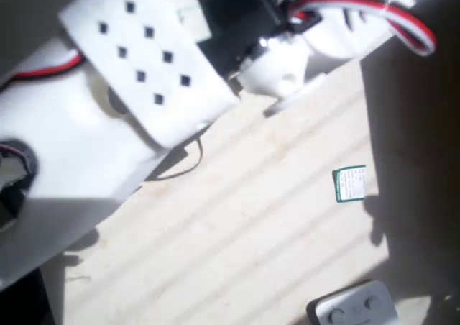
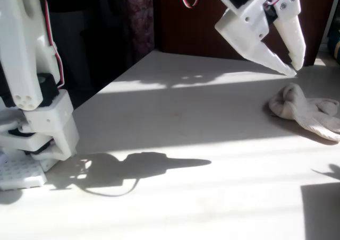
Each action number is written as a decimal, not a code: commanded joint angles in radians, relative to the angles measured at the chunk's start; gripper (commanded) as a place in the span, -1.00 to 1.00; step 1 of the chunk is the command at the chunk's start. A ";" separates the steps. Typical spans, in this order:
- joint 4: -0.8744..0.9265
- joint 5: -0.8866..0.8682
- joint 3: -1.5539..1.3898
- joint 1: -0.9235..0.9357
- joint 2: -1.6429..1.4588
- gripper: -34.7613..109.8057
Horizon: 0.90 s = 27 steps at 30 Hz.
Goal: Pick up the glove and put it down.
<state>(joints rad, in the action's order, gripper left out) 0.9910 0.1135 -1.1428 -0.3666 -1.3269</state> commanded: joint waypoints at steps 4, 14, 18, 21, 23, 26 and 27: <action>-0.014 -0.008 0.305 -0.106 0.267 -0.52; -0.014 -0.008 0.689 -0.178 0.620 -0.52; -0.014 -0.008 0.770 -0.190 0.692 -0.52; 0.000 -0.003 0.779 -0.190 0.695 -0.52; 0.000 -0.008 0.779 -0.190 0.695 -0.52; 0.005 -0.008 0.779 -0.190 0.692 -0.50; 0.015 -0.008 0.779 -0.190 0.692 -0.47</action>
<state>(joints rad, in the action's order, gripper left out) 0.9940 0.1120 -0.4096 -0.5384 -0.6197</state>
